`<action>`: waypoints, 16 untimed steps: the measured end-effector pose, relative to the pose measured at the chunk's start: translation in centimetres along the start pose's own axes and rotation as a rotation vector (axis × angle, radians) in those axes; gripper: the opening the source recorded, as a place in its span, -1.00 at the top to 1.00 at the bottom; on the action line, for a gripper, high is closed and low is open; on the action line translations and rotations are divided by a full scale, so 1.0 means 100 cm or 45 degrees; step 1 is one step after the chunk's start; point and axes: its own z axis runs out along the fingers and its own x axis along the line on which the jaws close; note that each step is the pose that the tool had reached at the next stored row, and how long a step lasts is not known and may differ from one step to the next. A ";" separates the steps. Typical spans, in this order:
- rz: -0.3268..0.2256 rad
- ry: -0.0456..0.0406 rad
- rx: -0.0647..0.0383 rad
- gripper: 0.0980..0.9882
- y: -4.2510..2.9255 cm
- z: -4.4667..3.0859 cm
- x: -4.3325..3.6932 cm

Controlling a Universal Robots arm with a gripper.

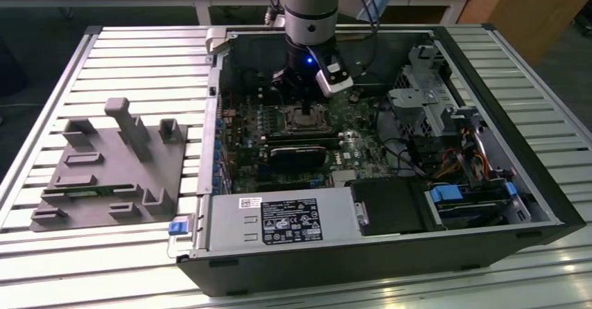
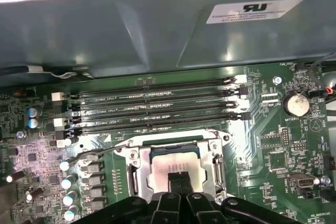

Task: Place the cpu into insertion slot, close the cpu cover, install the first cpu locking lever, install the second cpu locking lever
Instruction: 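Close the cpu cover, then install the first cpu locking lever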

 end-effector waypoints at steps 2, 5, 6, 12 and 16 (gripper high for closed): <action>0.000 0.000 0.001 0.98 0.0001 -0.0014 -0.0001; 0.000 0.000 0.000 0.98 0.0003 -0.0078 -0.0004; 0.000 0.000 0.000 0.98 0.0004 -0.0103 -0.0005; 0.000 0.000 0.000 0.98 0.0008 -0.0185 -0.0009; 0.000 0.000 0.000 0.98 0.0008 -0.0194 -0.0009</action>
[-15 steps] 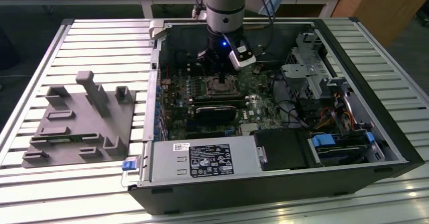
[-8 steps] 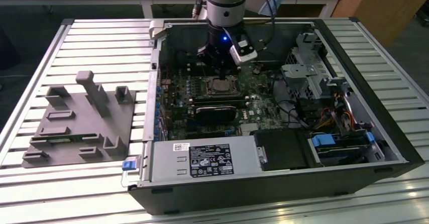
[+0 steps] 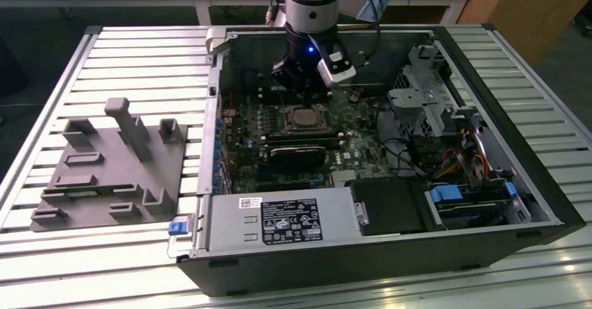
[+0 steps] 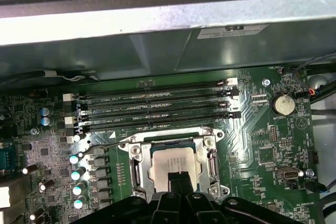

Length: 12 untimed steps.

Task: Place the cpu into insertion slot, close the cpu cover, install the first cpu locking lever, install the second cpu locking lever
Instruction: 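Install the first cpu locking lever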

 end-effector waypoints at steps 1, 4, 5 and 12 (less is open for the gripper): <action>0.000 0.000 0.000 0.98 0.0000 0.0000 0.0001; 0.000 0.000 0.000 0.98 -0.0001 -0.0001 0.0012; 0.000 0.000 0.000 0.98 -0.0002 -0.0001 0.0018; 0.000 0.000 0.000 0.98 -0.0008 -0.0003 0.0065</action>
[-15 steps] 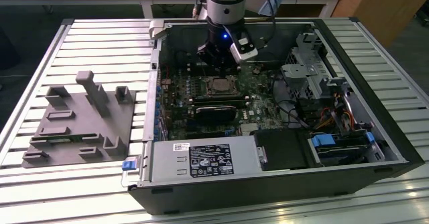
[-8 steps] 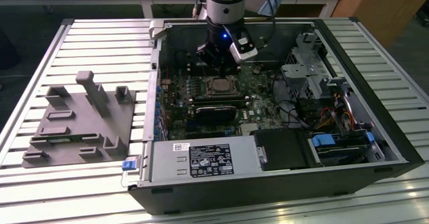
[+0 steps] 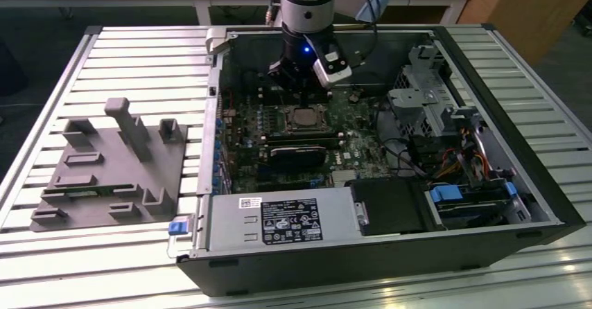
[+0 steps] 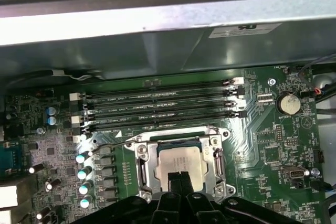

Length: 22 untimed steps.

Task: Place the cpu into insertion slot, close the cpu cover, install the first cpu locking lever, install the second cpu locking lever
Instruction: 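Install the first cpu locking lever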

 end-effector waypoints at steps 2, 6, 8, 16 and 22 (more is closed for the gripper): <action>0.000 0.000 0.000 0.98 -0.0002 -0.0001 0.0014; 0.000 0.000 0.000 0.98 -0.0006 -0.0002 0.0044; 0.000 0.000 0.000 0.98 -0.0007 -0.0003 0.0058; 0.000 0.000 0.000 0.98 -0.0020 -0.0008 0.0156; 0.000 0.000 0.000 0.98 -0.0030 -0.0012 0.0240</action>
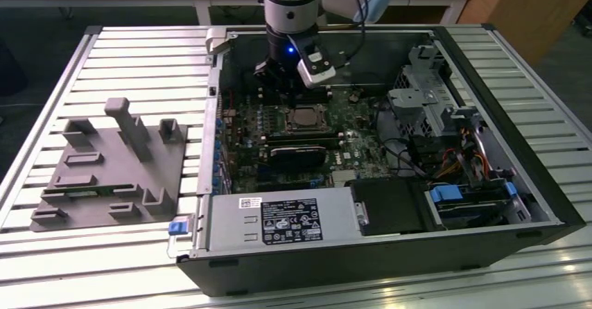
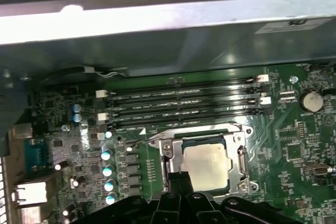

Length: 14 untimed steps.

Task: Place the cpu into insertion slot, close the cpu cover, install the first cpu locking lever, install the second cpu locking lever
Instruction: 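Install the first cpu locking lever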

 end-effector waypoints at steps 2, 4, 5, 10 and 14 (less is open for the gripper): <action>0.000 0.000 0.000 0.98 -0.0004 -0.0002 0.0027; 0.000 0.000 0.000 0.98 -0.0007 -0.0003 0.0057; 0.000 0.000 0.000 0.98 -0.0009 -0.0004 0.0073; 0.000 0.000 0.000 0.98 -0.0019 -0.0007 0.0150; 0.000 0.000 -0.003 0.98 -0.0027 -0.0011 0.0214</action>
